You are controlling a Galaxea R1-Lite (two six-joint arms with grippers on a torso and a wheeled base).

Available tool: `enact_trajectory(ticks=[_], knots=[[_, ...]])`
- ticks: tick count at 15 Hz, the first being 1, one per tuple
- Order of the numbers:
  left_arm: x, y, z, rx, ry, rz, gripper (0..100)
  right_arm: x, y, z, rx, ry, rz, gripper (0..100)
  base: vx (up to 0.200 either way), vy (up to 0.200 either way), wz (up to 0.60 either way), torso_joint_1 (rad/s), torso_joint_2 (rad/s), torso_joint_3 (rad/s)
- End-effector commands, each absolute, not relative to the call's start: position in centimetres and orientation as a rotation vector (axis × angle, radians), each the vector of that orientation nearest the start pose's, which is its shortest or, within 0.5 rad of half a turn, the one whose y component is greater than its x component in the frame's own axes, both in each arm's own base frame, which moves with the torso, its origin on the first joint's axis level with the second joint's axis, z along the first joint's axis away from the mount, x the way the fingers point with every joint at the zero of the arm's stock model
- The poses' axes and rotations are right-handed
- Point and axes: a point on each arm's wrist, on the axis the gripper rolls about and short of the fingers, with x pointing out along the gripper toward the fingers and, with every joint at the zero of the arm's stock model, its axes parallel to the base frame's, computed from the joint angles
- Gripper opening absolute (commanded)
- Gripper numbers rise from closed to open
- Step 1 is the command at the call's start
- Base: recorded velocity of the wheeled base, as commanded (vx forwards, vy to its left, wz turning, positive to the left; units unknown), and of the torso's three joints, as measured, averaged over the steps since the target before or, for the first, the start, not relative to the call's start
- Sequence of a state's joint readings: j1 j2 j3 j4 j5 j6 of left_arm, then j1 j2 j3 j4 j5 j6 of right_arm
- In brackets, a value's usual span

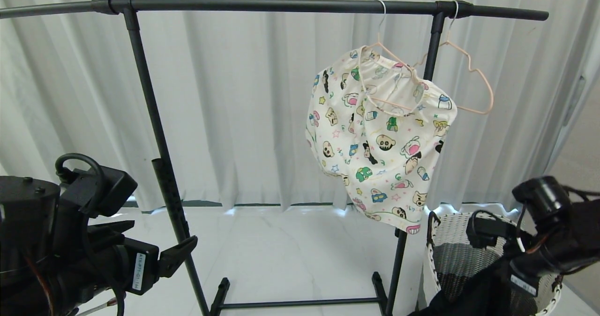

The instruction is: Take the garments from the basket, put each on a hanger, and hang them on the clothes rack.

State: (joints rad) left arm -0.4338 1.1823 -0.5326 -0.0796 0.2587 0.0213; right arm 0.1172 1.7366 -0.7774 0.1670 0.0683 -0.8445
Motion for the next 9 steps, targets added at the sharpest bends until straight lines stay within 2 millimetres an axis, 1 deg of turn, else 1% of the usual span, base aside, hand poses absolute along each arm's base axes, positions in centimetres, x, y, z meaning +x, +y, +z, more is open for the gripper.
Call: enact_trajectory(ticks=[1,2,3,4,5,6,9], knots=[[14.4,-6.1,17.7,0.216,0.532,-0.182,100,24.6,4.8,20.5,-0.728,0.781,0.561,0,-0.2,0.0,0.0,0.002,0.01,-0.002],[14.4,-6.2,17.7,0.215,0.532,-0.184,100,24.6,5.0,21.3,-0.722,0.769,0.558,0,-0.2,0.0,0.0,0.007,0.01,0.002],[14.3,-6.3,17.7,0.217,0.531,-0.196,100,24.4,5.6,23.2,-0.712,0.739,0.561,0,-0.2,0.0,0.0,0.012,0.0,-0.002],[14.3,-6.5,17.7,0.22,0.532,-0.207,100,24.3,6.1,23.9,-0.71,0.718,0.566,0,-0.2,0.0,0.0,0.007,0.01,-0.002],[14.2,-6.6,17.7,0.22,0.531,-0.211,100,24.3,6.4,24.2,-0.708,0.705,0.567,0,-0.2,0.0,0.0,-0.002,0.0,0.002],[14.2,-6.7,17.8,0.221,0.529,-0.221,100,24.3,7.1,24.8,-0.7,0.68,0.573,0,-0.2,0.0,0.0,-0.007,-0.01,0.007],[14.1,-7.2,18.0,0.219,0.501,-0.25,100,24.0,8.6,25.7,-0.681,0.646,0.576,0,-0.2,0.0,0.0,-0.002,0.0,0.004]])
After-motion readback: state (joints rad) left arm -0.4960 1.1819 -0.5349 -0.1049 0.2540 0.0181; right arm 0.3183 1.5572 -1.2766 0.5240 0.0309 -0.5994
